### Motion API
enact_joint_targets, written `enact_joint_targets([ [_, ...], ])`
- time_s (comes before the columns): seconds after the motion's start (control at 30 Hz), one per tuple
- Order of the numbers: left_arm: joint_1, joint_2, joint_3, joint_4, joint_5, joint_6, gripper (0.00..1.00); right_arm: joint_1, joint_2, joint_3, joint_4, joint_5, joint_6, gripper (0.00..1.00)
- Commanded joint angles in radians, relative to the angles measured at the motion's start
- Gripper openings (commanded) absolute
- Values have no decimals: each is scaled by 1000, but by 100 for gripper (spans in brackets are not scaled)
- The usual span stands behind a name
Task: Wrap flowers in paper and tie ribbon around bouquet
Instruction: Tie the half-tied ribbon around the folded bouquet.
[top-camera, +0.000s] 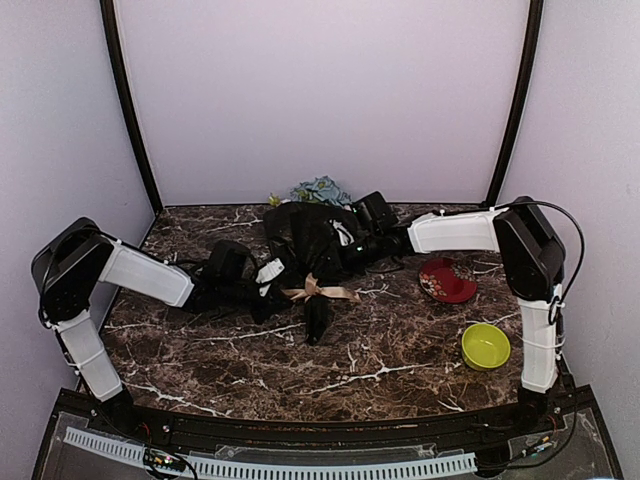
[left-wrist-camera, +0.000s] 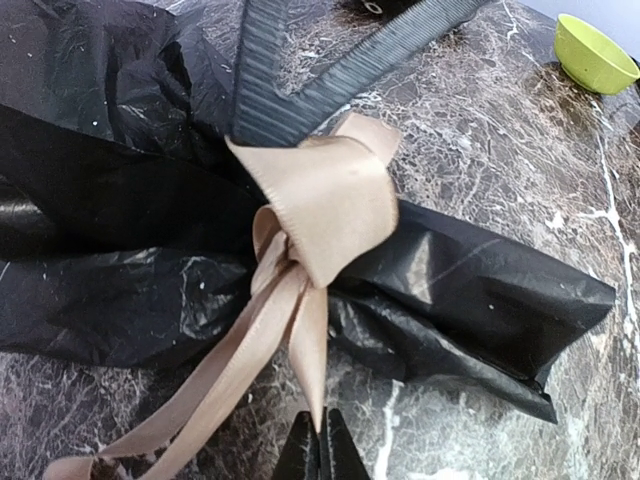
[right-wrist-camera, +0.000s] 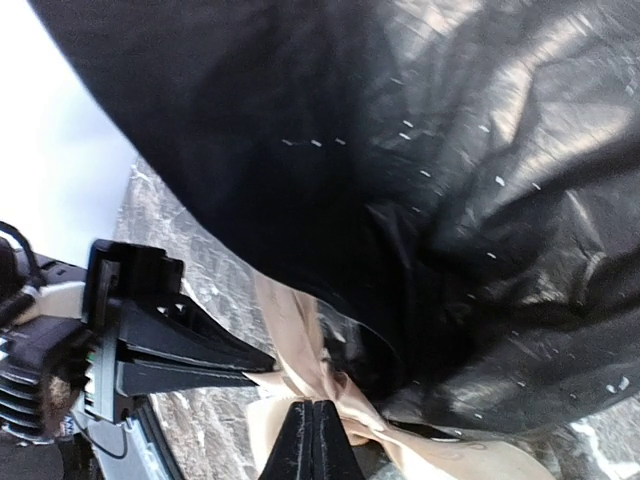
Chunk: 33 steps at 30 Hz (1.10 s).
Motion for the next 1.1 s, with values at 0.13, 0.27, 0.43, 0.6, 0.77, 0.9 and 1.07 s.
enact_joint_targets([
  [0.13, -5, -91, -86, -14, 53, -56, 0, -11, -21, 3, 90, -56, 6, 0],
  [0.27, -5, -113, -120, -24, 71, -100, 0, -33, -36, -2, 91, -44, -3, 0],
  [0.43, -5, -129, -142, -61, 74, -131, 0, -51, -55, 7, 82, -37, -15, 0],
  [0.6, -5, -114, -151, -83, 62, -146, 0, -55, -90, 28, 51, -42, -49, 0],
  [0.77, -4, -87, -138, -84, 42, -147, 0, -51, -146, 8, 21, -77, -92, 0],
  [0.9, -5, -56, -110, -97, 32, -143, 0, -29, -185, -24, -25, -127, -148, 0],
  [1.07, -6, -35, -92, -115, 15, -132, 0, -19, -251, -124, -105, -112, -182, 0],
])
